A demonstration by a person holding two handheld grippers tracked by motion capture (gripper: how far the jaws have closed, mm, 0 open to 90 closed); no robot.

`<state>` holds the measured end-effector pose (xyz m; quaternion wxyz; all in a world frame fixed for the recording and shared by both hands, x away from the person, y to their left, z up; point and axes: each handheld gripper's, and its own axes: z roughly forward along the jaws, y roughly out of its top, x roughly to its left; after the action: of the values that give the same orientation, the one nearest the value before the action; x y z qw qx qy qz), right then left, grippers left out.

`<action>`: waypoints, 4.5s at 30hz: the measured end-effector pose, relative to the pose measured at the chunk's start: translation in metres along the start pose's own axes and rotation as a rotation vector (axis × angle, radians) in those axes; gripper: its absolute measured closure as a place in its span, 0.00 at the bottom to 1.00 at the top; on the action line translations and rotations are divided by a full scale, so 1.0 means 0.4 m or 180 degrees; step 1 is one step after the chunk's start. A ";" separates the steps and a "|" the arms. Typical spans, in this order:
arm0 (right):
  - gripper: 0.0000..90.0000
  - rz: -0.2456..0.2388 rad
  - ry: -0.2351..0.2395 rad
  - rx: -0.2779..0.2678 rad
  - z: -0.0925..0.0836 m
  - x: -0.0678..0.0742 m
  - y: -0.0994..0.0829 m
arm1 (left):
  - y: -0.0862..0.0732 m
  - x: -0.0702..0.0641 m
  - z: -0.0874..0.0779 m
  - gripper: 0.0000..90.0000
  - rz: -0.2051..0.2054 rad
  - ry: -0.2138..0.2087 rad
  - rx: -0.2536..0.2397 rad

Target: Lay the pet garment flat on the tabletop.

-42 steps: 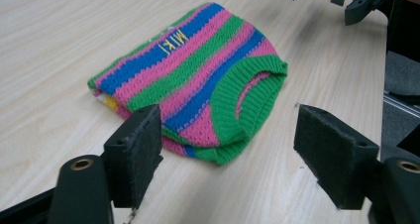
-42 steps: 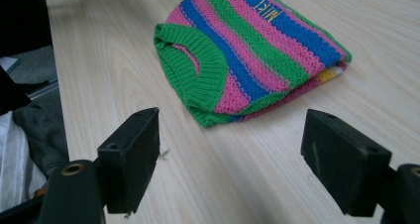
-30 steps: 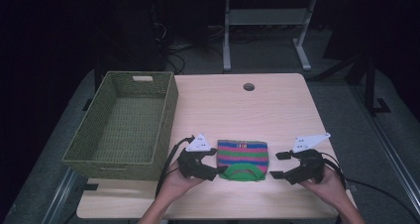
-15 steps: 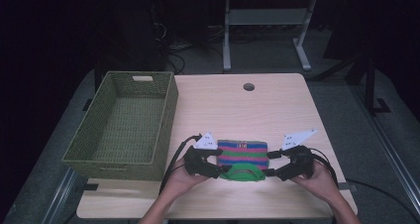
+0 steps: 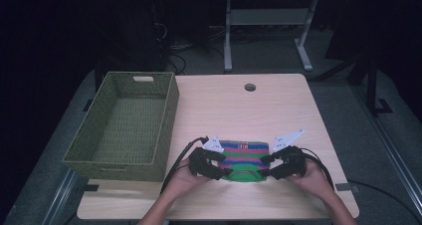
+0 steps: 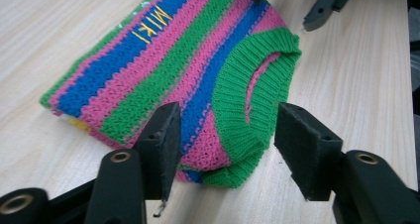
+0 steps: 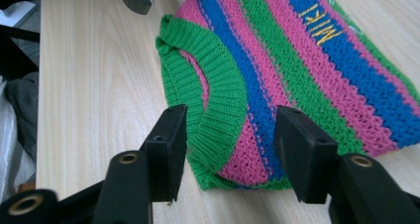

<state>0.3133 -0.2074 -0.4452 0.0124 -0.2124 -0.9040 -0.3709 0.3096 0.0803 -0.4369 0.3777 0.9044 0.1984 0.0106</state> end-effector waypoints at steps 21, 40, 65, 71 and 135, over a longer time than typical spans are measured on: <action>0.66 -0.0238 -0.0246 0.0220 0.037 0.014 -0.002 | -0.009 -0.014 0.048 0.64 0.0181 0.0106 0.0211; 0.87 -0.0322 -0.0412 0.0174 0.035 0.047 -0.013 | -0.010 -0.023 0.052 0.82 0.0251 0.0196 0.0255; 0.93 -0.0167 -0.0171 0.0035 0.009 0.046 -0.015 | -0.002 -0.035 0.021 0.95 0.0249 0.0035 0.0198; 0.93 -0.0165 -0.0118 0.0005 -0.001 0.064 -0.014 | -0.003 -0.047 0.003 0.95 0.0248 -0.0014 0.0170; 0.93 0.0005 -0.0212 -0.0264 -0.115 -0.016 0.152 | 0.097 0.050 -0.097 0.94 -0.0312 0.0306 -0.0574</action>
<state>0.3366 -0.2024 -0.3726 -0.0262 -0.2256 -0.8876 -0.4008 0.3351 0.0893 -0.3853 0.4476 0.8544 0.2586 0.0532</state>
